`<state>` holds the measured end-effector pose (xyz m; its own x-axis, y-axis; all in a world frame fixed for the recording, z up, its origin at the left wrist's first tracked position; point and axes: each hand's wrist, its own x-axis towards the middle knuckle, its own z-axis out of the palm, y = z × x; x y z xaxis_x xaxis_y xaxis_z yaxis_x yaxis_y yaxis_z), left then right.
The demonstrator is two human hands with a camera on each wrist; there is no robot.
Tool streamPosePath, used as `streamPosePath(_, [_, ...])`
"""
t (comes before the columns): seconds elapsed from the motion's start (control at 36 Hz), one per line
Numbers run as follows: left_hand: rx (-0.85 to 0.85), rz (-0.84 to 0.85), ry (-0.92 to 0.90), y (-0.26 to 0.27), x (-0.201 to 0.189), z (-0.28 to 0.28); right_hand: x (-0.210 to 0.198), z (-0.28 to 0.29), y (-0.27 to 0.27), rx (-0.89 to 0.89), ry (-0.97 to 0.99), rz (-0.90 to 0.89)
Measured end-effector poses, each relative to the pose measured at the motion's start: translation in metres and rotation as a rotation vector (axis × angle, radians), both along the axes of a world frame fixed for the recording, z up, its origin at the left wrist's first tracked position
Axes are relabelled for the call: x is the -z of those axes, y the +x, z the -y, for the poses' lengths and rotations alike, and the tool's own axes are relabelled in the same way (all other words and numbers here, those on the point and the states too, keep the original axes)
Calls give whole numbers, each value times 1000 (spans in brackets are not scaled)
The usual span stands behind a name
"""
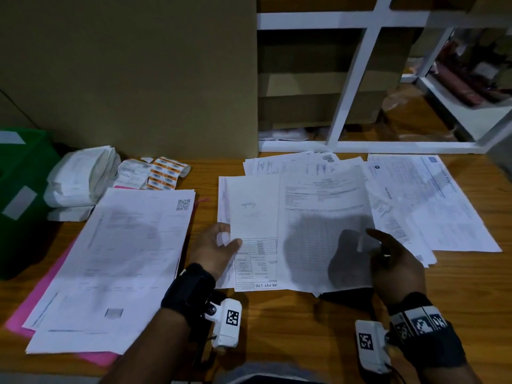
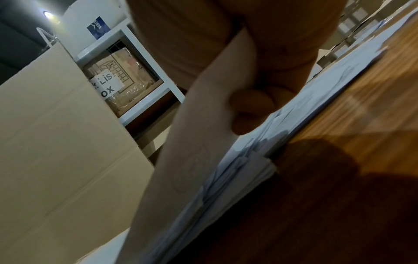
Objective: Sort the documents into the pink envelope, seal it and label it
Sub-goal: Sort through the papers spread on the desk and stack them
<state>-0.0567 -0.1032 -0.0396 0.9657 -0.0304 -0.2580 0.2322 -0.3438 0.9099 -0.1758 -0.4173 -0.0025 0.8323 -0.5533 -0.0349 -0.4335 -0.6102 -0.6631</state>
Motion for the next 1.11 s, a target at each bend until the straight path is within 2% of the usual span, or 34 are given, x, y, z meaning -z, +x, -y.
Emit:
streamPosePath(0.11, [62, 5, -8, 4, -3, -4, 4, 0, 3, -49, -25, 69])
streamPosePath(0.22, [139, 25, -39, 8, -16, -9, 8, 3, 7, -76, 33, 119])
streamPosePath(0.33, [246, 39, 40, 16, -30, -15, 7, 7, 11, -167, 36, 93])
streamPosePath(0.5, [334, 172, 359, 29, -48, -28, -9, -1, 22, -260, -424, 51])
streamPosePath(0.56, [379, 234, 480, 32, -55, -32, -25, -16, 27, -353, -470, 149])
streamPosePath(0.64, [411, 286, 572, 37, -67, -36, -47, -54, 45, -606, -410, 354])
streamPosePath(0.72, [446, 321, 615, 37, -75, -38, -59, -99, 75, -884, -376, 406])
streamPosePath(0.81, [459, 329, 637, 31, -81, -38, -59, -136, 108, -1049, -510, 276])
streamPosePath(0.94, [429, 317, 578, 17, -78, -52, -77, -169, 141, -1223, -767, -206])
streamPosePath(0.97, [416, 319, 563, 14, -76, -56, -80, -175, 146, -1246, -842, -257])
streamPosePath(1.0, [397, 319, 543, 12, -75, -61, -82, -181, 150, -1266, -894, -286])
streamPosePath(1.06, [331, 292, 453, 7, -70, -75, -82, -188, 161, -1267, -836, -261])
streamPosePath(1.11, [186, 242, 308, 7, -59, -94, -80, -190, 174, -1204, -710, -71])
